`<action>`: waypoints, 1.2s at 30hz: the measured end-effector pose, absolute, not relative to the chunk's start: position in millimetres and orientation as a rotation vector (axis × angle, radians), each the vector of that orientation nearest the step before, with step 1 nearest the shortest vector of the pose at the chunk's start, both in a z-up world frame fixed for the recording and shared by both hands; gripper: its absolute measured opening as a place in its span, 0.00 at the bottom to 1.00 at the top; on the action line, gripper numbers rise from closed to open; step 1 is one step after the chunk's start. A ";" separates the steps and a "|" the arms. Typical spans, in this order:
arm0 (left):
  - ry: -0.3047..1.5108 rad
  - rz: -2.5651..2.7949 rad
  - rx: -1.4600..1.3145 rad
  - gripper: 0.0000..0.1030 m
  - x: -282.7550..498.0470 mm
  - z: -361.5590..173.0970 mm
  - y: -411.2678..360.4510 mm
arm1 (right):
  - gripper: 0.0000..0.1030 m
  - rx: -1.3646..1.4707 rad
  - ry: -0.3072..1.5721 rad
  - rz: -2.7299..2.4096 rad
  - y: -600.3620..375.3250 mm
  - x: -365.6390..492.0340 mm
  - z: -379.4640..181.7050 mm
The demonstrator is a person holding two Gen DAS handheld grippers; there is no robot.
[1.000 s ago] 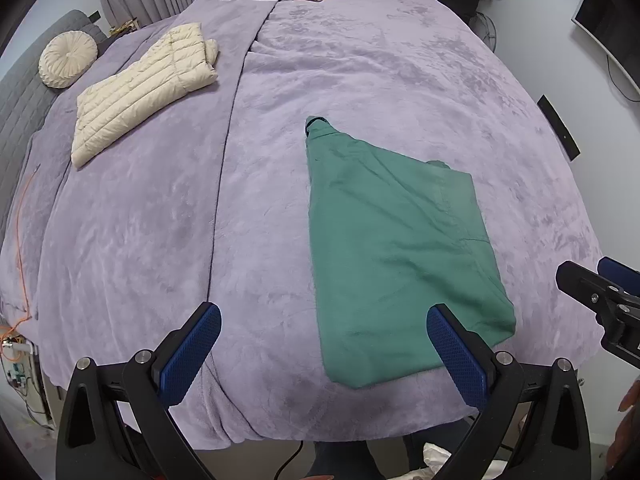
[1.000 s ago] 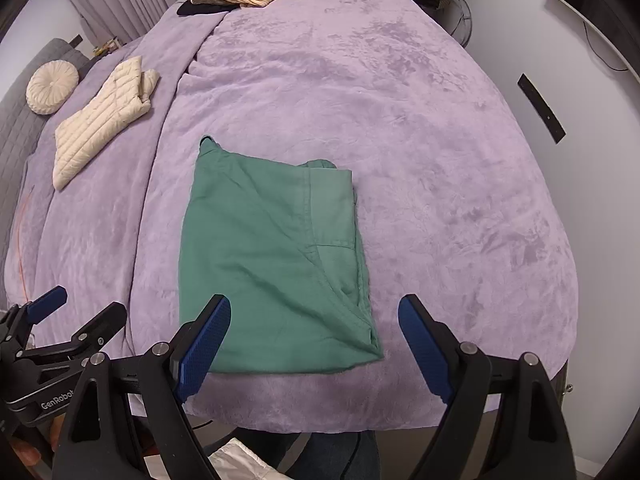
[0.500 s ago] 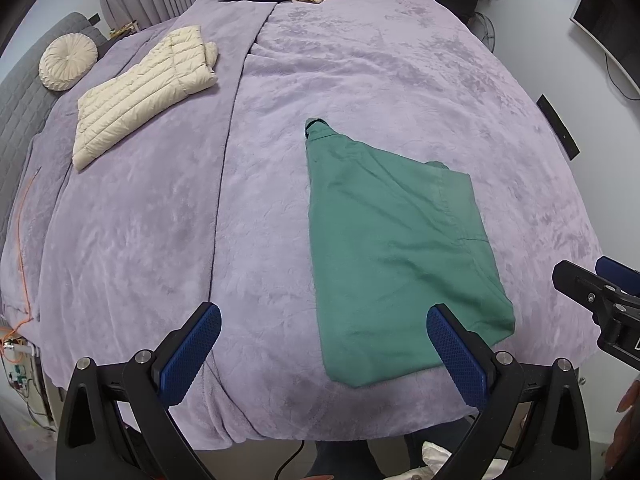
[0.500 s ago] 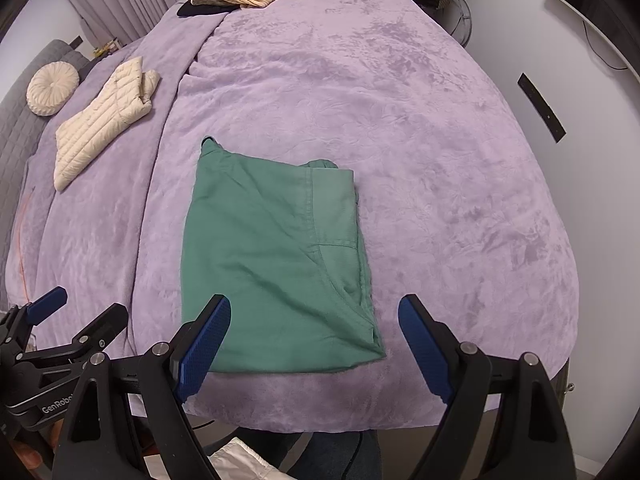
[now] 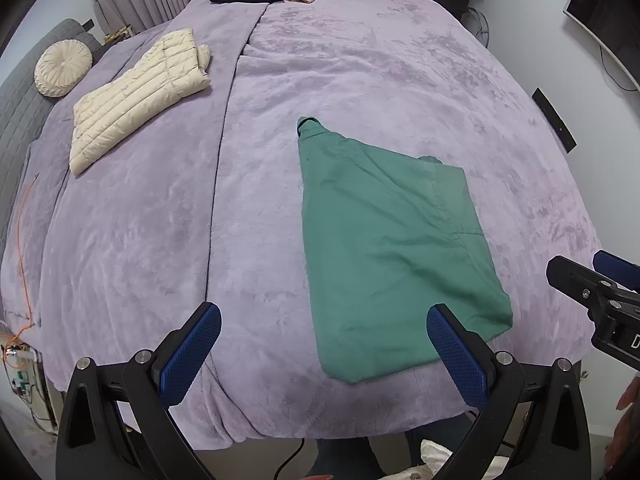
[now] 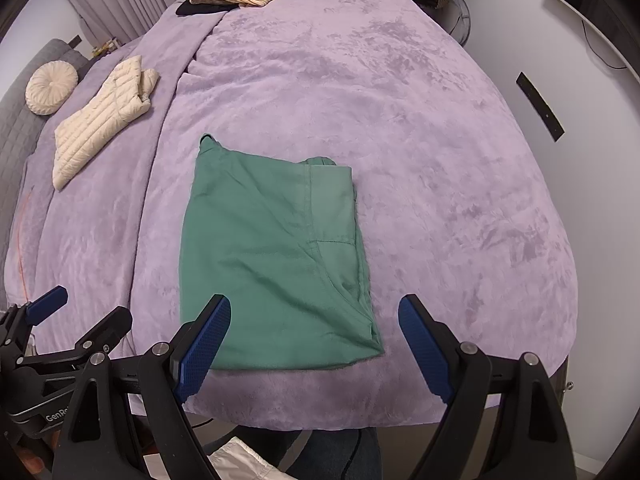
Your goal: Fold small clothes
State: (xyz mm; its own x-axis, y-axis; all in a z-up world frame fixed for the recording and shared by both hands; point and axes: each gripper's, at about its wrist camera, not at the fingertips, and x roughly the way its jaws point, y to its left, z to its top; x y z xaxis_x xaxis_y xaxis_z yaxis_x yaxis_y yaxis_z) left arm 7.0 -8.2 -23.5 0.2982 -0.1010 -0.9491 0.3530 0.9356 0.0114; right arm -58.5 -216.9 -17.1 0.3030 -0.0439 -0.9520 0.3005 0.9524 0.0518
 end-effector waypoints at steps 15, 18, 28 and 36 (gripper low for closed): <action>1.216 -0.314 0.290 1.00 2.5 -22.6 -17.6 | 0.85 0.223 1.241 -0.238 -216.1 -61.1 -15.7; 1.218 -0.314 0.291 1.00 2.6 -23.0 -18.2 | 0.85 0.224 1.240 -0.240 -215.3 -60.4 -15.9; 1.222 -0.312 0.293 1.00 3.7 -24.7 -17.7 | 0.85 0.227 1.244 -0.241 -215.0 -60.5 -16.0; 1.225 -0.317 0.293 1.00 5.5 -26.0 -17.2 | 0.85 0.224 1.246 -0.246 -216.3 -63.0 -17.2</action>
